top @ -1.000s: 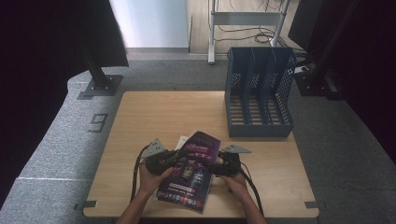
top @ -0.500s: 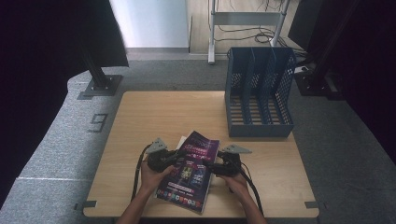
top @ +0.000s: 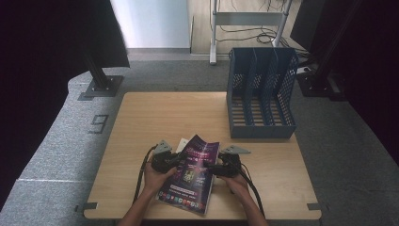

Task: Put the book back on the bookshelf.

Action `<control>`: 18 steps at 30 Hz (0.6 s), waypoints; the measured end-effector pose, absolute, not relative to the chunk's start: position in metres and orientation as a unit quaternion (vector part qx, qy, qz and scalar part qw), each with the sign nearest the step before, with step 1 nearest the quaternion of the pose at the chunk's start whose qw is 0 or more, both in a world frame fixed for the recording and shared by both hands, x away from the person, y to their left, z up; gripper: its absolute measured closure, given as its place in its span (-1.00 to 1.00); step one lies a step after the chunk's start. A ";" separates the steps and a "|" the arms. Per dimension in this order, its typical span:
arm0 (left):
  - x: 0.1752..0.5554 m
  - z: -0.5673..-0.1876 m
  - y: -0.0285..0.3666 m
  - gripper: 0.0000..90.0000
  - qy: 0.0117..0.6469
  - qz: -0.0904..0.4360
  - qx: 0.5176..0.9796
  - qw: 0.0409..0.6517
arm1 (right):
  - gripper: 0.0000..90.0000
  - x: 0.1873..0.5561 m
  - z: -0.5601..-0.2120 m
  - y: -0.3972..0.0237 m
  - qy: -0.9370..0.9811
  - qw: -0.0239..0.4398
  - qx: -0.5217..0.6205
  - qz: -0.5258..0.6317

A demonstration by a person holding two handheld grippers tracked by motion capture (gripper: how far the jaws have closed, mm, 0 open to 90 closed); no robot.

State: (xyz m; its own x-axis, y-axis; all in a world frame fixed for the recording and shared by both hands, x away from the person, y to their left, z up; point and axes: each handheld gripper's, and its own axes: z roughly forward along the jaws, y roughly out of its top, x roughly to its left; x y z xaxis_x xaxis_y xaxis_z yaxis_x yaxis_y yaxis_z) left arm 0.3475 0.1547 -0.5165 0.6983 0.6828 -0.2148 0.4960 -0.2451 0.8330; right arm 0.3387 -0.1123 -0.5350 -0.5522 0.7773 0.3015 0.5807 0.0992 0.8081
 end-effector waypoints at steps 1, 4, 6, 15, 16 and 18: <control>0.348 -0.517 0.154 0.91 0.377 0.097 0.784 0.484 | -0.52 0.339 -0.535 -0.112 0.735 0.101 0.463 0.485; 0.350 -0.522 0.153 0.91 0.380 0.096 0.790 0.471 | -0.51 0.339 -0.536 -0.111 0.737 0.100 0.463 0.482; 0.351 -0.524 0.152 0.91 0.383 0.094 0.793 0.465 | -0.50 0.340 -0.537 -0.111 0.739 0.100 0.463 0.478; 0.354 -0.529 0.152 0.90 0.391 0.097 0.798 0.448 | -0.48 0.344 -0.539 -0.109 0.745 0.103 0.467 0.466; 0.354 -0.529 0.152 0.90 0.391 0.097 0.798 0.448 | -0.48 0.344 -0.539 -0.109 0.745 0.103 0.467 0.466; 0.355 -0.530 0.153 0.90 0.392 0.095 0.798 0.447 | -0.47 0.345 -0.540 -0.108 0.746 0.102 0.469 0.461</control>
State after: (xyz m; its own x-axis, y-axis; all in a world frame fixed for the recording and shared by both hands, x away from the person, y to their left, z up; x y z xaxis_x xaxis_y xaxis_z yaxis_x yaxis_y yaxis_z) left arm 0.3549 0.1529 -0.5299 0.6737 0.7118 -0.1988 0.5411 -0.2919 0.7887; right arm 0.3447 -0.1083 -0.5403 -0.5395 0.7942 0.2797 0.6058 0.1354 0.7840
